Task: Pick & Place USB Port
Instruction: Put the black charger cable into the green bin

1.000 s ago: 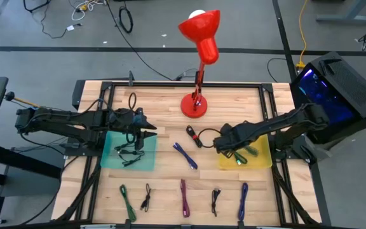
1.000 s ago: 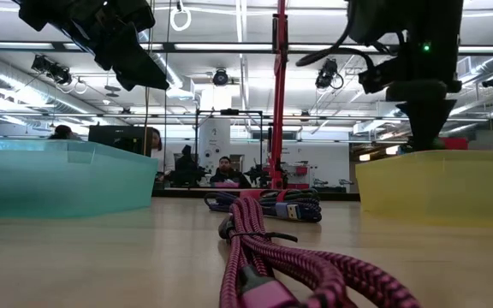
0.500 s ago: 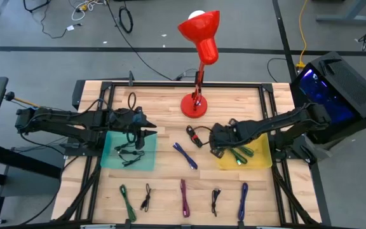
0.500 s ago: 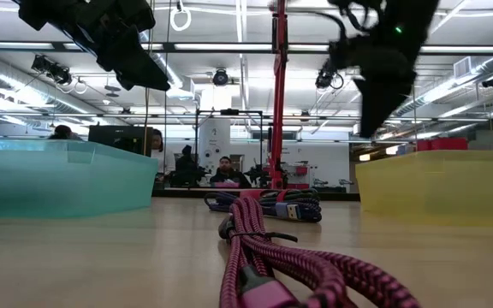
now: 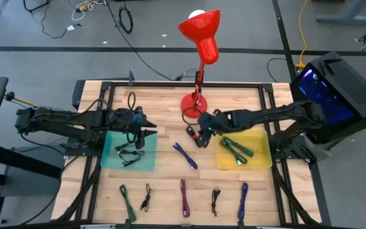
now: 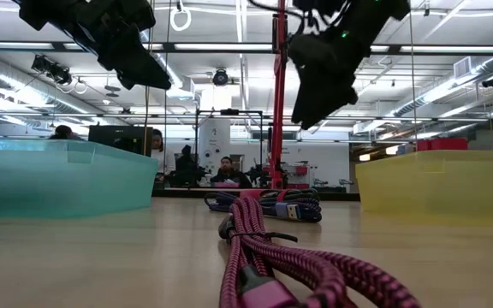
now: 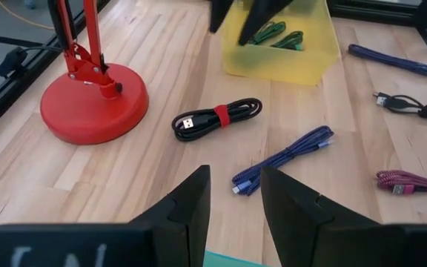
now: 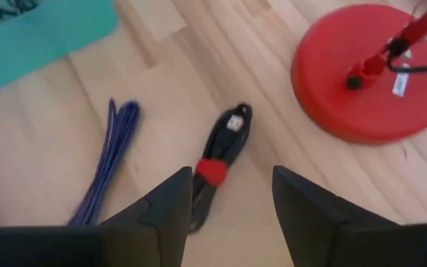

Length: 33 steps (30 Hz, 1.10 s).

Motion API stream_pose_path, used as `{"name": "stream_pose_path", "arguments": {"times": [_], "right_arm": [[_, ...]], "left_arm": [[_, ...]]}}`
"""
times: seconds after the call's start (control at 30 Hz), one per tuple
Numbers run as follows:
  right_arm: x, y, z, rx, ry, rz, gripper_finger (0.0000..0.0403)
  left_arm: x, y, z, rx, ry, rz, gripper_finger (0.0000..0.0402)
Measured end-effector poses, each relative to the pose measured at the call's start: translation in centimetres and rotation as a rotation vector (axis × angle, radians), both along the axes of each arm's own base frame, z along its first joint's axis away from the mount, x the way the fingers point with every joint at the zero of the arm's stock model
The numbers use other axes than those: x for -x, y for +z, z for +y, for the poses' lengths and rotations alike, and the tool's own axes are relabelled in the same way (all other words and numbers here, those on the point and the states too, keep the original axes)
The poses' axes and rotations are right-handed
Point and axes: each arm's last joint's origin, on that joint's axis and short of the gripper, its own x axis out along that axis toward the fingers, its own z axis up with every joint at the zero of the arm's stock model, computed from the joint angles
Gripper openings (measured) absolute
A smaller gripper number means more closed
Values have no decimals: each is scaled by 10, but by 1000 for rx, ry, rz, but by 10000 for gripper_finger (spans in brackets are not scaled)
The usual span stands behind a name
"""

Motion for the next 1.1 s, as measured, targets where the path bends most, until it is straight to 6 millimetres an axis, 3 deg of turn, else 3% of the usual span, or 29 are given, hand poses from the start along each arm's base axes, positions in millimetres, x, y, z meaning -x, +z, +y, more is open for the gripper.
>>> {"name": "stream_pose_path", "arguments": {"times": [0.17,0.4,0.73,0.9,1.1], "right_arm": [[-11,-16,-15,-38,7,16,186],[-19,-35,-19,-75,15,55,189],[-29,-63,-20,-88,19,118,247],[-30,-63,-20,-82,9,109,276],[-33,-67,-16,-86,11,105,278]], "left_arm": [[0,0,0,3,1,-2,124],[0,0,0,2,1,-2,124],[0,0,0,2,1,-5,124],[0,0,0,2,1,-5,124],[0,0,0,1,0,-5,124]]}}
